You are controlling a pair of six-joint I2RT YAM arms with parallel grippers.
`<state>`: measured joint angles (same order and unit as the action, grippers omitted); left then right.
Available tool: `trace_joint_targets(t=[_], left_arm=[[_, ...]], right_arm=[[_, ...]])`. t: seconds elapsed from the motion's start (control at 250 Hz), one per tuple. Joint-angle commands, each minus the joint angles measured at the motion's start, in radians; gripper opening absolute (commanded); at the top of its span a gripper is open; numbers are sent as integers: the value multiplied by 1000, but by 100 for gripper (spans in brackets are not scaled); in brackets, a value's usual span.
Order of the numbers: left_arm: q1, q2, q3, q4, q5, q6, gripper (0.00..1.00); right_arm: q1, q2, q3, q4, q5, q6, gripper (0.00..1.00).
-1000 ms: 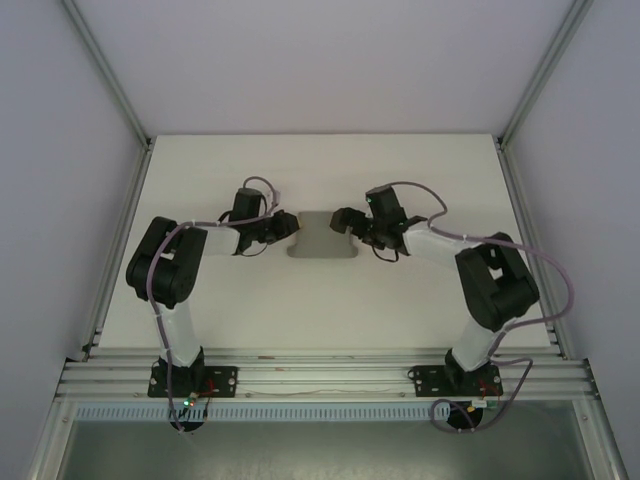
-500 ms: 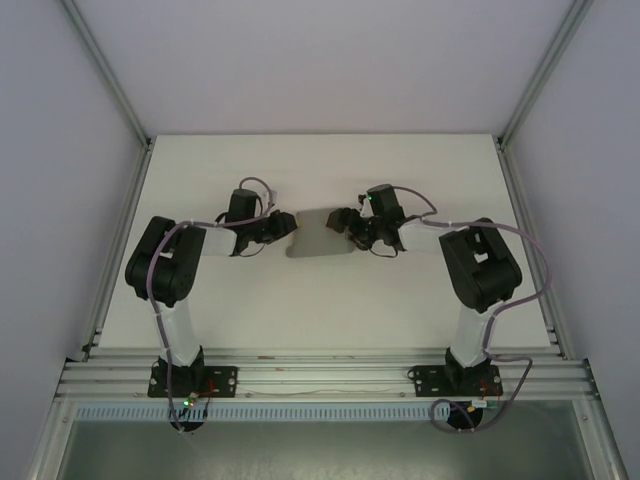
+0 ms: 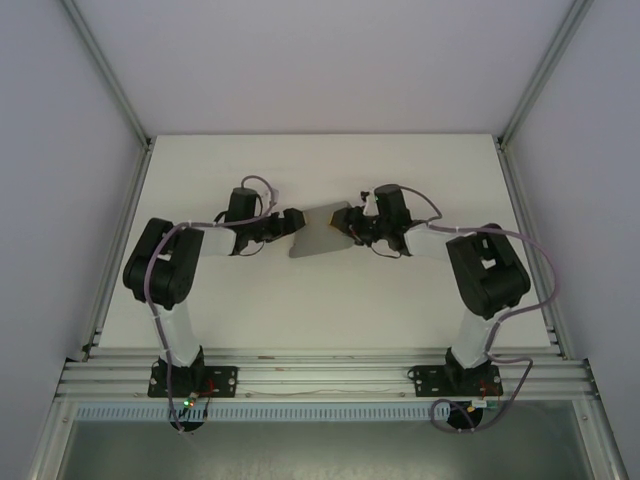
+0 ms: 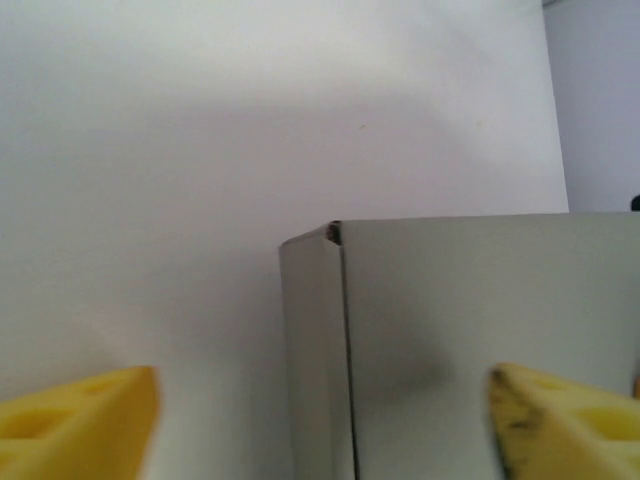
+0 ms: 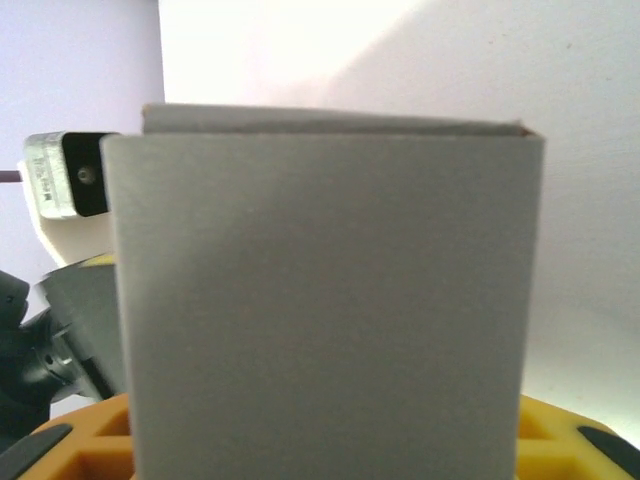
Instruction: Assemble paper box
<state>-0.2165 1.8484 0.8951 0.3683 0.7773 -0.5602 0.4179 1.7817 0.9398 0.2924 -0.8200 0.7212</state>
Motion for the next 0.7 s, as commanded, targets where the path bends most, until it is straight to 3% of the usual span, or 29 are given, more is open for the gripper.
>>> trace_joint_targets(t=[0.0,0.128,0.328,0.52,0.696], left_arm=[[-8,-132,23,-26,-43,170,100],[-47,-289,10,-35,-115,400,100],[-161,-449,96,-359,-129,865,100],[-230,-565,64,-440,-143,1116,100],[-290,-621,61,-521,-131,1324,100]], right_arm=[[-16,-86,-19,-33,62,49,45],[-36,-168,-16,-147,85,162,43],[-56,-336,53,-443,150,252,45],[-93,-459,54,-499,125,402,40],[-100,-471,85,-529,44,481,39]])
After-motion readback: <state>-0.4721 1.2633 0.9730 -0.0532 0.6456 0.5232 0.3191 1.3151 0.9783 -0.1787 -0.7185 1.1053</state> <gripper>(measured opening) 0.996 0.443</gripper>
